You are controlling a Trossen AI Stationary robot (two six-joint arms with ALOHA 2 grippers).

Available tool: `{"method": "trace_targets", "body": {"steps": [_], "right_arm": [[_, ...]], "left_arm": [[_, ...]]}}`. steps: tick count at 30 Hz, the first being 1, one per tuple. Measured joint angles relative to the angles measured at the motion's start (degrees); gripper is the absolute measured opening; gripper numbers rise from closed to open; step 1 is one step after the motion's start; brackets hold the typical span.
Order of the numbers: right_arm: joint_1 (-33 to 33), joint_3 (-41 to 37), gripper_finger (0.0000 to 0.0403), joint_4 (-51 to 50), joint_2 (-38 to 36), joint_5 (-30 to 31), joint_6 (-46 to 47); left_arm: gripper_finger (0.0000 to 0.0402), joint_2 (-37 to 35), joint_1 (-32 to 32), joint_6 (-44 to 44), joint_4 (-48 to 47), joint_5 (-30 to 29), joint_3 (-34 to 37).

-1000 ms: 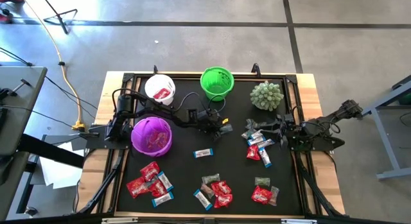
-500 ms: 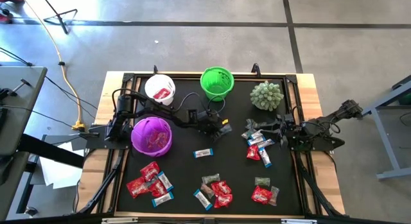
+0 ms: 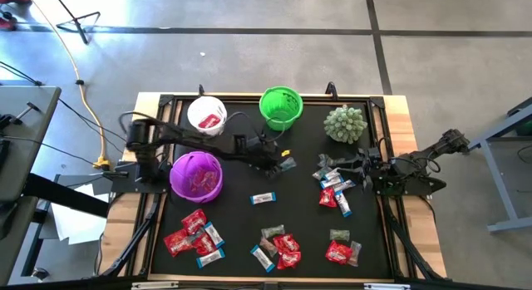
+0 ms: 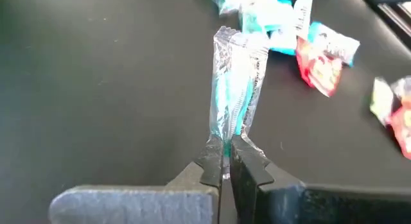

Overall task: Sort candy
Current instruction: Put the blue gummy into the violet bucket

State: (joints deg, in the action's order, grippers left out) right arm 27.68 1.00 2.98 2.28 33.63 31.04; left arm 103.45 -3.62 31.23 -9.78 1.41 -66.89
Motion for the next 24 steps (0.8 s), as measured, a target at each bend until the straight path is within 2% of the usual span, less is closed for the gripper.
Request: {"method": "trace_targets", "body": {"steps": [6, 12, 20, 24], "right_arm": [[0.00, 0.02, 0.0126, -0.01, -0.02, 0.01, 0.01], [0.00, 0.01, 0.0126, 0.00, 0.00, 0.00, 0.00], [0.00, 0.02, 0.0126, 0.00, 0.00, 0.01, 0.01], [0.01, 0.02, 0.0126, 0.00, 0.00, 0.01, 0.00]], "left_arm": [[0.0003, -12.91, 2.82, 4.46, -15.18, -5.74, 0.00], [0.0003, -23.23, 7.66, 14.24, -34.44, -8.31, -0.04], [0.0003, -28.59, 16.77, 30.47, -63.44, -7.91, -0.04], [0.0003, -29.49, 21.90, 35.20, -72.45, -8.38, -0.04]]}}
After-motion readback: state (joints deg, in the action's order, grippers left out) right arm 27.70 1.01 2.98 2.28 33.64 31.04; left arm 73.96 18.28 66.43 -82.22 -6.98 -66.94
